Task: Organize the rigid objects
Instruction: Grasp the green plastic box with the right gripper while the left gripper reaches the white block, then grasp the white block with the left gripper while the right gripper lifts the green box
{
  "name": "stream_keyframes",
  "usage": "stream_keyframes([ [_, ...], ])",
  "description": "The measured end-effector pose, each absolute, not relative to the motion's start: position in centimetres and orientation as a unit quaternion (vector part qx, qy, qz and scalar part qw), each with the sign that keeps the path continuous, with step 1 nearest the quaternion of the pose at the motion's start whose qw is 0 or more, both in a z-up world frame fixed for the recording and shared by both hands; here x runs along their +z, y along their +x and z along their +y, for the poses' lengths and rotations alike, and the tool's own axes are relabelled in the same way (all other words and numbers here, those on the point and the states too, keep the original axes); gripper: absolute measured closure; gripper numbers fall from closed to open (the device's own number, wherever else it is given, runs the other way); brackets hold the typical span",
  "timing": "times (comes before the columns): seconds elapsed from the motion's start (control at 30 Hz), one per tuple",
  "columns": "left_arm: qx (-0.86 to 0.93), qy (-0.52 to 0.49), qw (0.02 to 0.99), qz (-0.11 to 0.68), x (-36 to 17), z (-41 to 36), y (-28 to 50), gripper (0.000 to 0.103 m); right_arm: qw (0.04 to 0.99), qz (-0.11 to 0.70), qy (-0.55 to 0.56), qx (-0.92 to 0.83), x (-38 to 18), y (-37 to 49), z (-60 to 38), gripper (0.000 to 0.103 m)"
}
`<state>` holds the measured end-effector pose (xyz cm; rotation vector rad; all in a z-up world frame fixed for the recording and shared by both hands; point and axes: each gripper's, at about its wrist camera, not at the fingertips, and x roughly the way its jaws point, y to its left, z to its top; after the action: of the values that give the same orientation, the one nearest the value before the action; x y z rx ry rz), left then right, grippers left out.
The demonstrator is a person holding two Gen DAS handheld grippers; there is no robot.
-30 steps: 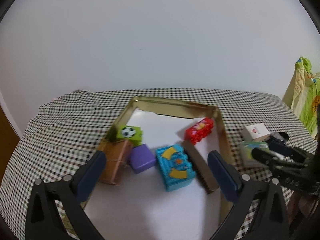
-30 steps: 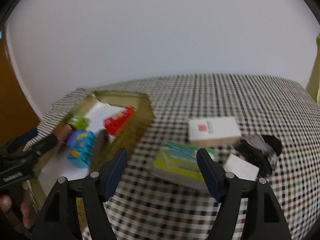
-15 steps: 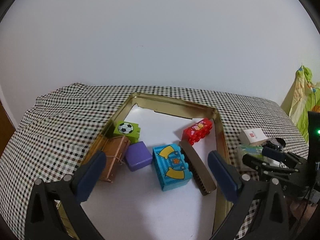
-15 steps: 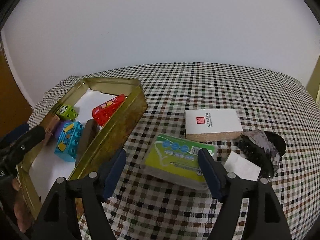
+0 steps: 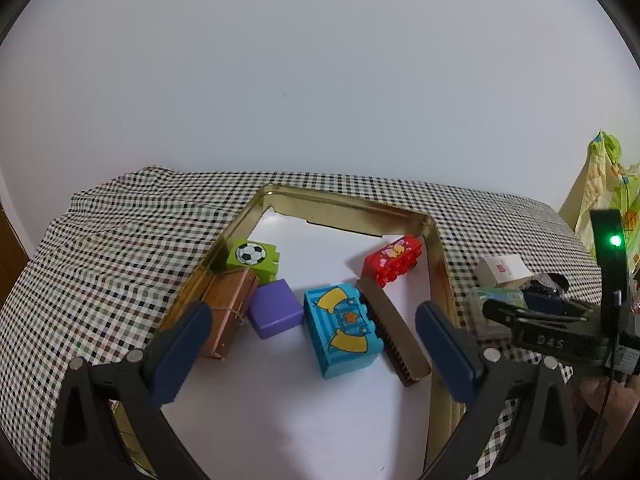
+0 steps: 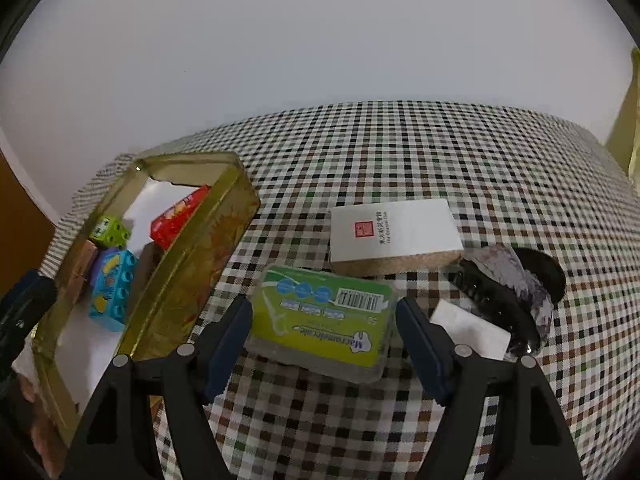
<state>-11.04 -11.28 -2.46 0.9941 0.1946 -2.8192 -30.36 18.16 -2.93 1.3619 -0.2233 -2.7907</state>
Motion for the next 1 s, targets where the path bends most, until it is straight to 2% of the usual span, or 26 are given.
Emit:
stream_keyframes([
  [0.13, -0.938, 0.332, 0.073, 0.060, -2.6, -11.1, -11.0, 0.000, -0.001, -0.054, 0.452, -0.890, -2.9, -31.3, 17.3, 0.019],
  [0.37, -0.939, 0.333, 0.071, 0.053, -2.6, -10.6, -11.0, 0.000, -0.023, -0.005, 0.464, -0.886, -3.6, -32.0, 15.9, 0.018],
  [0.67, -0.938, 0.336, 0.068, 0.048, -2.5, -9.4, -11.1, 0.000, -0.001, -0.015, 0.447, -0.894, -4.2, -30.8, 16.7, 0.019],
  [0.87, -0.943, 0.327, 0.045, 0.044, -1.7, -5.5, -11.9, 0.000, 0.013, -0.030, 0.393, -0.919, -1.2, -26.3, 18.6, 0.019],
  [1.0, -0.944, 0.329, 0.010, 0.014, -2.0, -0.3, -12.7, 0.000, -0.031, -0.037, 0.362, -0.931, 0.5, -23.2, 23.0, 0.019],
])
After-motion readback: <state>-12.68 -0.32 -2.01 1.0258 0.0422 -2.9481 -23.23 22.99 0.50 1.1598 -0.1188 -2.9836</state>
